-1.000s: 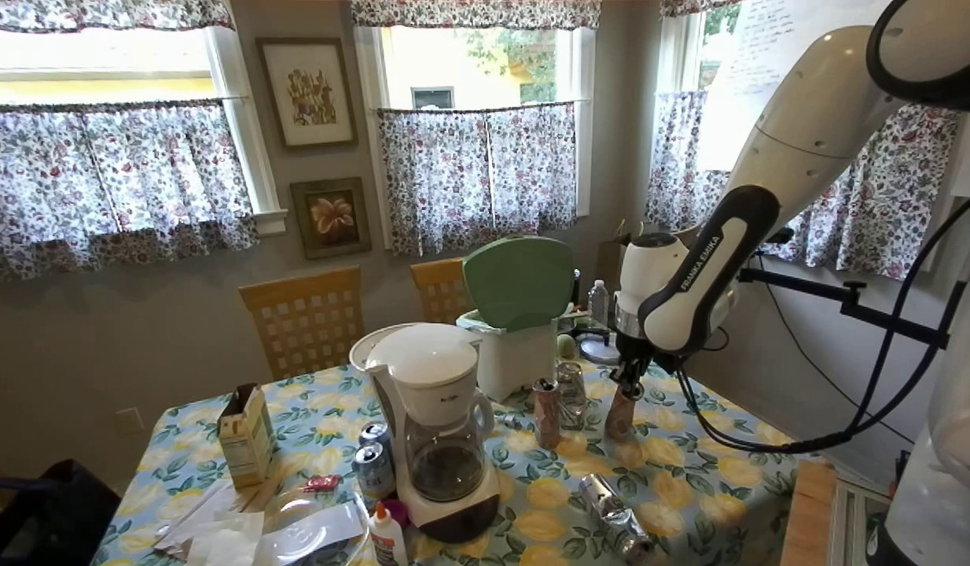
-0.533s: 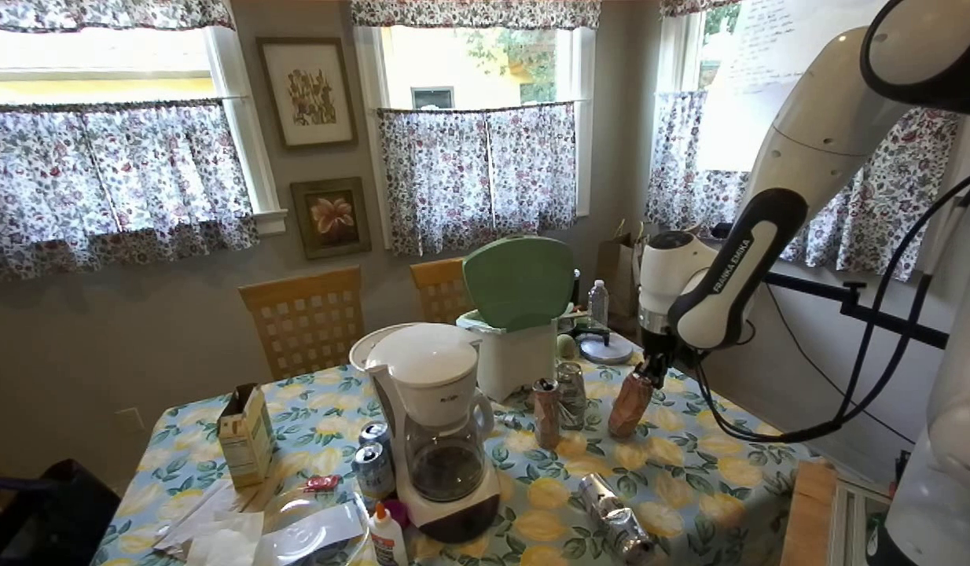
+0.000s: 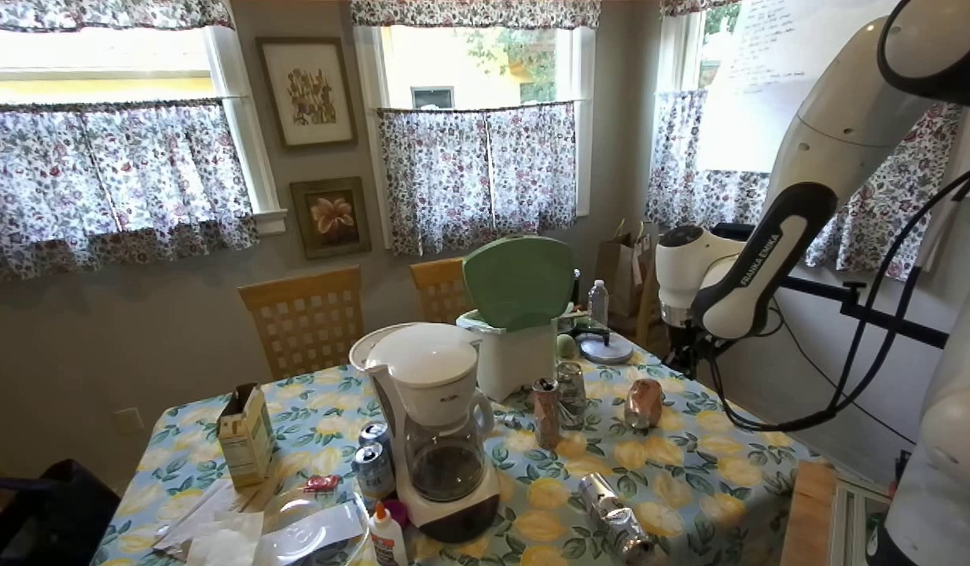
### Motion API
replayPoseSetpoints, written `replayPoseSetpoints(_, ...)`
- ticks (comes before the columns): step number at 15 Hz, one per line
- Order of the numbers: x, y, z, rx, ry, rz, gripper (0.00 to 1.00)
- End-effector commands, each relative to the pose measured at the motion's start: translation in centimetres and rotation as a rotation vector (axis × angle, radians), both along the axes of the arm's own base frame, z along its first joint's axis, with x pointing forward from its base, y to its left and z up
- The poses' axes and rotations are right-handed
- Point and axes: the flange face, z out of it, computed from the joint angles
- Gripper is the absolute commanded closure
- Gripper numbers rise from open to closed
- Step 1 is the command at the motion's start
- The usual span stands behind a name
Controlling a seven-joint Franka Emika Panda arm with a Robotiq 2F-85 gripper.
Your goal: Drop all the cans on the table
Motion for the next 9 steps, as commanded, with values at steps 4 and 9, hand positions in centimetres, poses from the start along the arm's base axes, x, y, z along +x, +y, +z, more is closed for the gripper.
replayPoseSetpoints(4,3.0,2.4,5.8,-0.13,-0.204,0.078,1.0)
replayPoseSetpoints(9,6.3,4.2,7.9,-0.115,-0.367,0.131,1.0)
